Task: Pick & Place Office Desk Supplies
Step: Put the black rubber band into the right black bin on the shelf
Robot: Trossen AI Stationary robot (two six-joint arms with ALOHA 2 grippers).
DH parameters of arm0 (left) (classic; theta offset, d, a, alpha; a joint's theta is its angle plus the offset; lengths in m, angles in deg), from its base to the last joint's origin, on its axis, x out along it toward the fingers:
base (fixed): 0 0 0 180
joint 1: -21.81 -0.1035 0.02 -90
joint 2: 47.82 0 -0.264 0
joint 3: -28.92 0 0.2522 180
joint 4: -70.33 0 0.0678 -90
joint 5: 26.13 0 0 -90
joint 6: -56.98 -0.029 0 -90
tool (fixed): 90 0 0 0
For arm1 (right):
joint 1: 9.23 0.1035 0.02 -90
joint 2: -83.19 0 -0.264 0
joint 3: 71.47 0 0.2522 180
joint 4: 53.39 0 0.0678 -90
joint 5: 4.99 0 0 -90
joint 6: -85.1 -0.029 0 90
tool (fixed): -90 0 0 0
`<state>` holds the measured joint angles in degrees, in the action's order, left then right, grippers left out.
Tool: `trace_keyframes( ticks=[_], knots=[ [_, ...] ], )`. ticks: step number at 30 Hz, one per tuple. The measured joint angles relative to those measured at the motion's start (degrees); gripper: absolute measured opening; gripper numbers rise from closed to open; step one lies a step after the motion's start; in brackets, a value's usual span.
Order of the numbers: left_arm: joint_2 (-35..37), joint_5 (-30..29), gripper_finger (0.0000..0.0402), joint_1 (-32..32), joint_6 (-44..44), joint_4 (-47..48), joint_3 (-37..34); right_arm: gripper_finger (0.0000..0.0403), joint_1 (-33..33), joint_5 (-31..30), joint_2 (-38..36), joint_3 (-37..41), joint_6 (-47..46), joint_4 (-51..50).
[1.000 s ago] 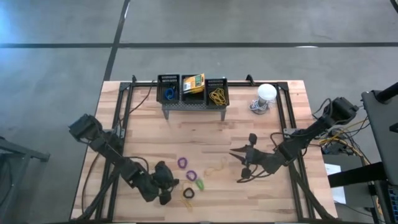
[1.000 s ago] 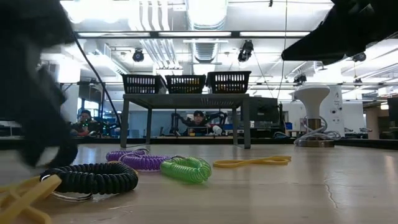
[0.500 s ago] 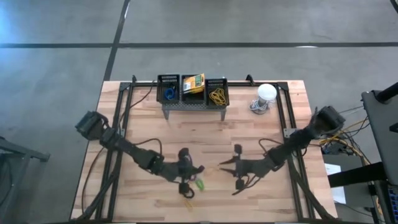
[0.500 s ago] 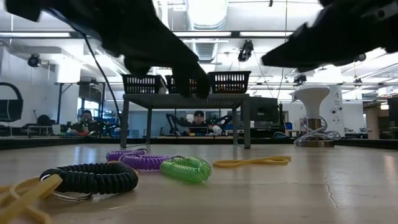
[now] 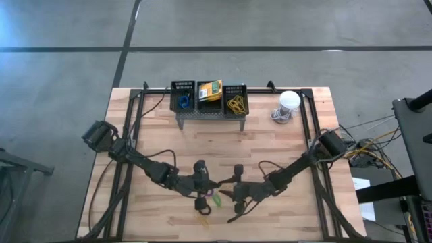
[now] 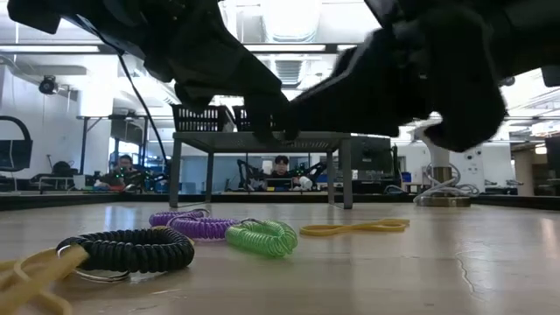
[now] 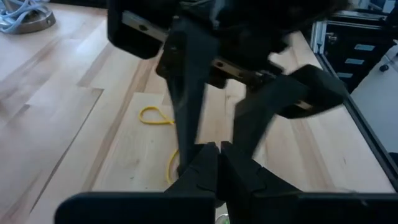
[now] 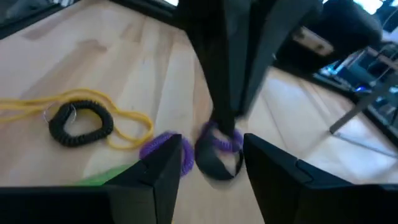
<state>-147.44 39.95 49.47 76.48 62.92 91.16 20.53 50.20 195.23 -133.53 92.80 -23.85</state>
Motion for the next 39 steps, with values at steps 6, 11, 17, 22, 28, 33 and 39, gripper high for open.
trace_keyframes(
  ticks=[6,11,17,22,28,33,39],
  knots=[
    [-0.2,0.0,0.0016,0.0,1.4,0.2,0.0,0.0108,0.1,-6.0,1.0,-4.7,0.1,-7.0],
    [-0.2,0.7,0.0049,0.0,-1.5,-1.3,0.0,0.002,0.1,-6.0,0.9,-7.1,-2.5,-16.1],
    [2.4,1.7,0.0149,-0.4,-4.7,0.4,0.3,0.0009,-0.1,-13.0,-0.2,-5.6,-4.9,-21.7],
    [10.6,-1.2,0.0208,-0.3,3.2,20.0,0.8,0.0009,0.7,-20.3,-10.8,-2.8,-12.2,-35.0],
    [14.1,-20.4,0.0214,1.0,9.9,25.8,-4.1,0.0009,-7.8,-17.7,-27.9,-0.7,-7.9,-38.0],
    [14.0,-27.9,0.0204,-0.5,10.2,20.0,-9.3,0.0009,-26.8,2.9,-37.4,-1.8,-5.0,-38.2],
    [13.8,-29.2,0.0196,-2.4,5.8,11.7,-12.9,0.0032,-49.9,29.6,-37.7,-4.1,-3.3,-38.7]
  ],
)
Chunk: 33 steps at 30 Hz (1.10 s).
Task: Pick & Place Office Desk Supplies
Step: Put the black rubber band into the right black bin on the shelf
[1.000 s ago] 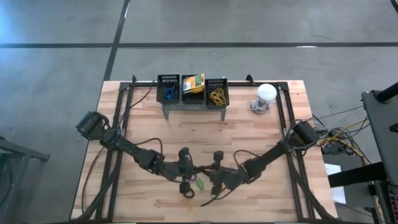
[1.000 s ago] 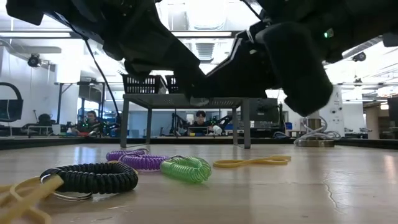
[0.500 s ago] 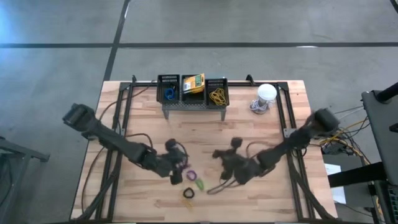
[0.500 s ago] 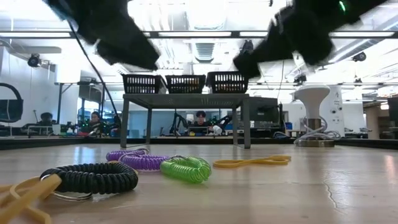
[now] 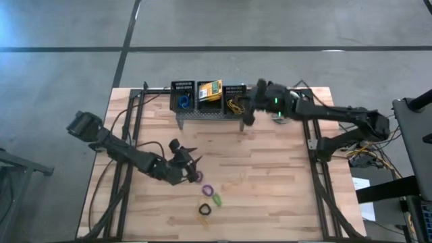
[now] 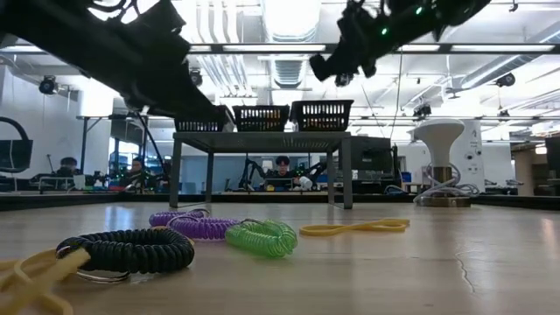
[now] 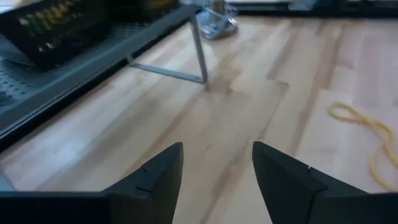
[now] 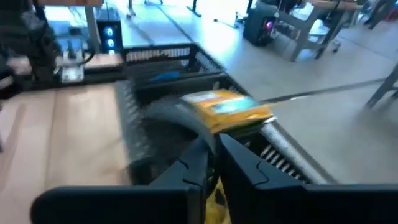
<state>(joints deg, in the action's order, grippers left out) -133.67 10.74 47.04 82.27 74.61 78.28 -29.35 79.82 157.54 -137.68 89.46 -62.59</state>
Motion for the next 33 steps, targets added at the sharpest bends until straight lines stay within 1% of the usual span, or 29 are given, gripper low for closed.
trace_keyframes(
  ticks=[3,4,6,10,13,16,19,23,28,30,33],
  knots=[
    [0.3,-1.3,0.0195,-0.6,0.2,-1.6,-0.5,0.006,-6.0,7.8,2.7,-1.6,-0.7,-0.1],
    [0.3,-1.3,0.0195,-0.6,0.2,-1.7,-0.5,0.0072,-7.1,9.5,3.7,-2.2,-0.8,-0.1],
    [0.3,-1.2,0.0195,-0.6,-0.3,-1.5,-0.6,0.0094,-7.9,10.4,5.8,-3.5,-0.7,-0.1],
    [0.3,-0.9,0.0195,-0.6,1.6,-1.5,-1.4,0.0133,-7.9,10.7,8.3,-6.3,-0.2,-2.4],
    [0.3,-0.3,0.0195,-0.6,4.8,-1.4,-1.6,0.0151,-7.3,10.0,8.4,-9.1,0.2,-6.8],
    [0.3,0.8,0.0195,-0.6,6.8,-1.4,-1.2,0.0157,-6.7,8.2,8.2,-11.6,0.4,-11.9],
    [0.4,4.6,0.0195,-0.6,7.6,-1.8,-1.0,0.0156,-6.4,6.7,8.2,-13.6,0.3,-18.5],
    [0.4,5.2,0.0195,-0.5,7.9,-1.9,-1.1,0.0149,-6.5,6.6,8.2,-14.5,0.4,-24.1],
    [0.4,5.2,0.0195,-0.6,8.0,-1.9,-1.1,0.0146,-6.5,6.7,8.2,-14.3,3.2,-24.5],
    [0.4,5.2,0.0195,-0.6,8.0,-1.9,-1.1,0.0156,-6.5,6.7,8.3,-15.0,3.0,-25.5],
    [0.4,5.6,0.0195,-0.6,8.0,-1.9,-1.2,0.0183,-6.5,6.9,8.3,-16.4,3.1,-25.7]
  ],
)
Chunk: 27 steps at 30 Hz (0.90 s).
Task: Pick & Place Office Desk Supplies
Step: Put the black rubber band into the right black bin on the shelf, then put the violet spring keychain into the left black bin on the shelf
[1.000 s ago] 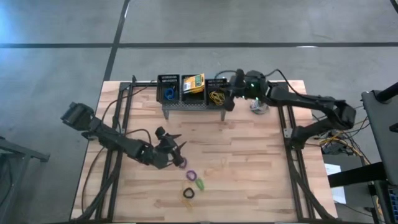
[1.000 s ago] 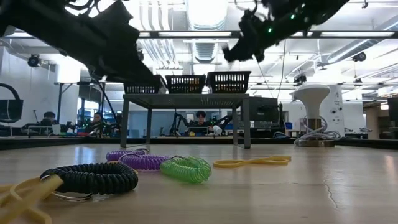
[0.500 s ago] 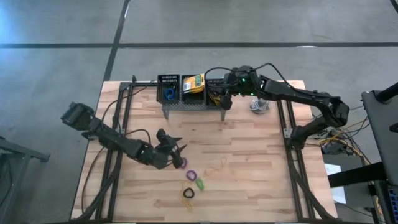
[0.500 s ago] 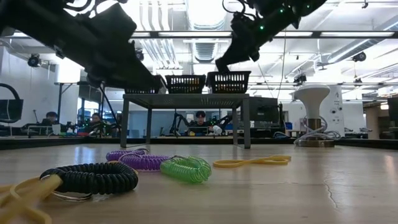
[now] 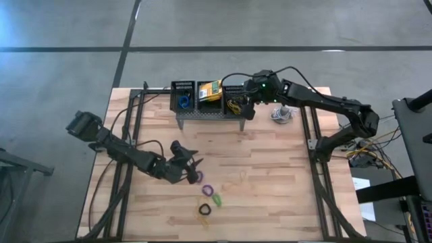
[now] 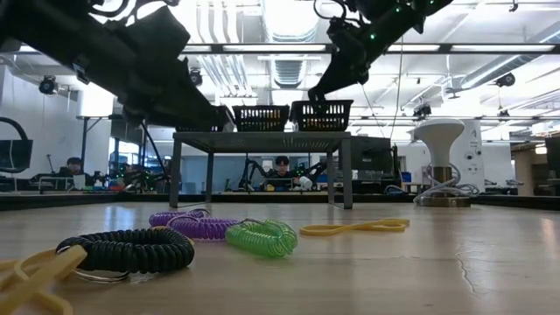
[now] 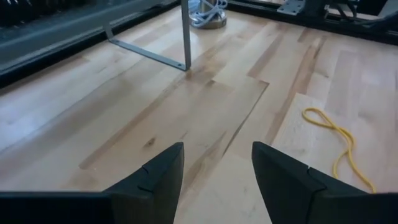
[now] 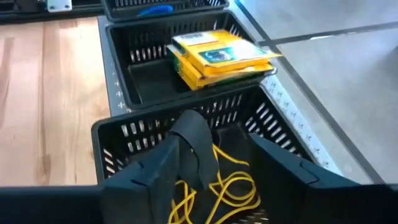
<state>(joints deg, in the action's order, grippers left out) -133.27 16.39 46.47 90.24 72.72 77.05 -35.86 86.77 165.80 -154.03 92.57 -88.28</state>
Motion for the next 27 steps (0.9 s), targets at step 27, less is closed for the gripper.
trace_keyframes(
  ticks=[27],
  knots=[
    [-1.1,11.0,0.0195,1.1,-3.4,-0.2,-0.5,0.0247,16.7,-12.6,-5.3,3.5,-6.6,-0.9]
  ],
)
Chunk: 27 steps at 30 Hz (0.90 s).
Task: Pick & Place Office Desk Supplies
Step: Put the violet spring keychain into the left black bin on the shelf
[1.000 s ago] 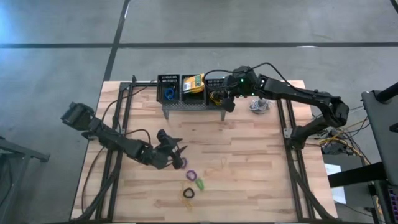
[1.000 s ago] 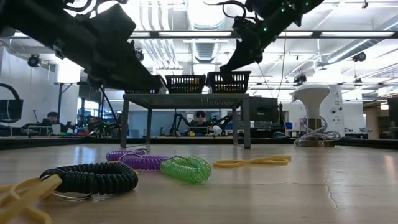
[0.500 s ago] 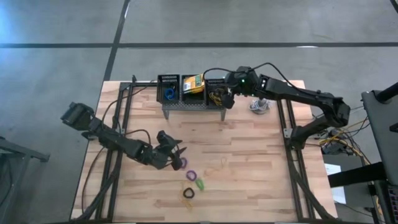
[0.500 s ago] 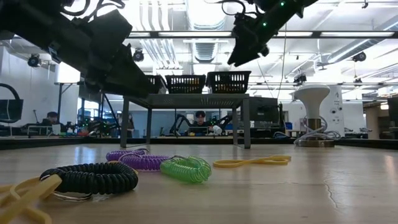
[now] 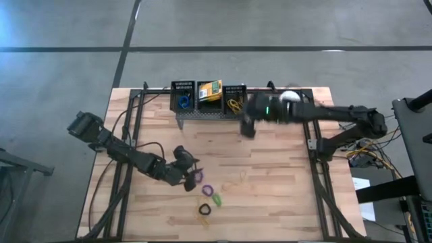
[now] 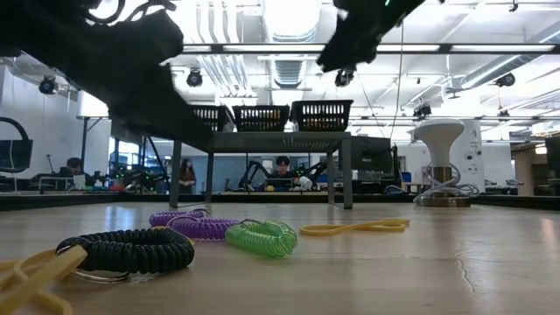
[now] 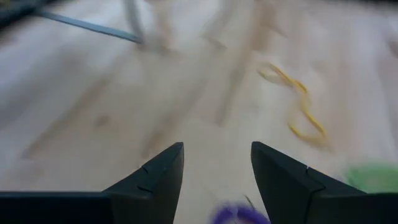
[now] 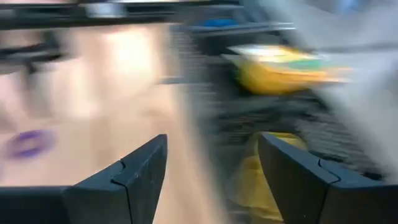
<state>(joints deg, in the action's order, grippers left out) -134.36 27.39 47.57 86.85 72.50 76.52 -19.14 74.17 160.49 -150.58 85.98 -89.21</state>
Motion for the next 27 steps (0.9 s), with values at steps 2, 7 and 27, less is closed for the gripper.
trace_keyframes(
  ticks=[2,7,27],
  knots=[
    [0.0,4.9,0.0195,0.0,-2.1,0.5,0.0,0.0247,5.6,0.4,-0.5,4.1,-1.1,3.4],
    [-0.7,8.5,0.0195,0.0,-0.9,1.5,-1.1,0.0247,20.9,-2.2,-0.1,17.0,-3.4,21.7],
    [-11.8,14.1,0.0035,-1.6,-1.6,0.6,0.3,0.0247,39.0,-30.9,16.6,28.4,0.7,54.2]
  ],
)
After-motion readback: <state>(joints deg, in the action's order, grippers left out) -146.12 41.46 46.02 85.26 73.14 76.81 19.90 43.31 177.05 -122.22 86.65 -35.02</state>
